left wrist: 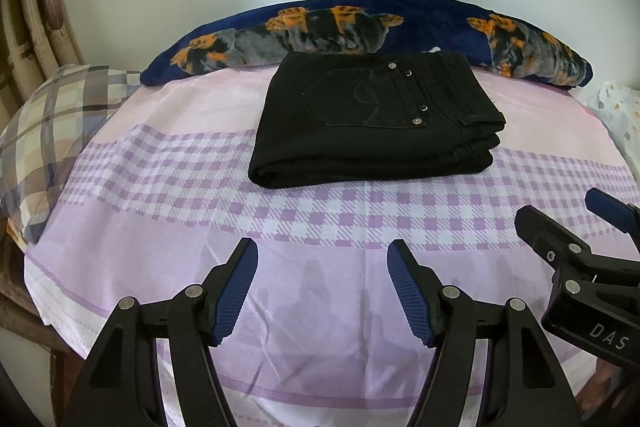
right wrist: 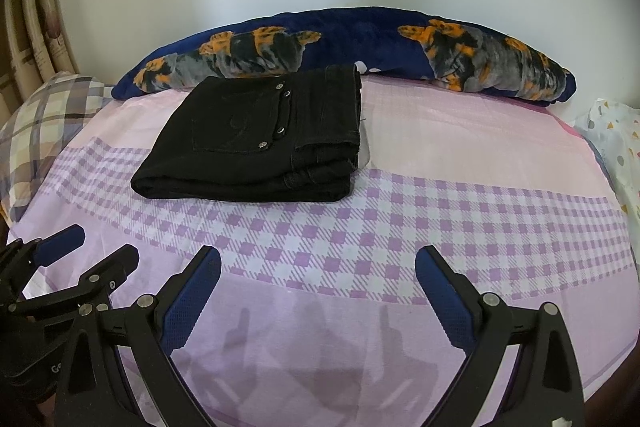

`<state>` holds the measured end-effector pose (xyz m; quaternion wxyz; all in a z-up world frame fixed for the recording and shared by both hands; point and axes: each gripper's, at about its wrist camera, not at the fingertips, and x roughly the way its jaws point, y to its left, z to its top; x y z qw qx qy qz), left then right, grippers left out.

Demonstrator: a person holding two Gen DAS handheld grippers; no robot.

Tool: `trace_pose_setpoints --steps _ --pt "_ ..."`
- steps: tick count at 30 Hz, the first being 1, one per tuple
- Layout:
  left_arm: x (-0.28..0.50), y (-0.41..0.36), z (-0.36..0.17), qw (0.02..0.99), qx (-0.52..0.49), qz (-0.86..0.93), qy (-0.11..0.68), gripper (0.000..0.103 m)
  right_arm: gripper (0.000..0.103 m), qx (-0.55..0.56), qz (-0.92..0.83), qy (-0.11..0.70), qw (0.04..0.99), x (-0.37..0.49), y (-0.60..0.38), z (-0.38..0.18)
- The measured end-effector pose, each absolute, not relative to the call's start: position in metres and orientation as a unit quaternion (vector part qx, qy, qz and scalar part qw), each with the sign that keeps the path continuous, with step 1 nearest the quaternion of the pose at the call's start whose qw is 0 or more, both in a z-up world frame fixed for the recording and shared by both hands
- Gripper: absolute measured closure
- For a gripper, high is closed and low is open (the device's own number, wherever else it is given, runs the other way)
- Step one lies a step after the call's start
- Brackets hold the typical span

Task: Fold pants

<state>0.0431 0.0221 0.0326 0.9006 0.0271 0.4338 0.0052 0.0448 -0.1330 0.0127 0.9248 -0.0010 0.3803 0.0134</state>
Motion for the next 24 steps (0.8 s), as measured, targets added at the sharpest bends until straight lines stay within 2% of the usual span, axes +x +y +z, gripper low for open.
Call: trace_pose_setpoints --steps 24 --pt "0.0459 0.0235 0.03 0.898 0.03 -0.006 0.439 0.035 0.006 -0.003 0.014 0.382 0.924 0.0471 -0.1341 0.0116"
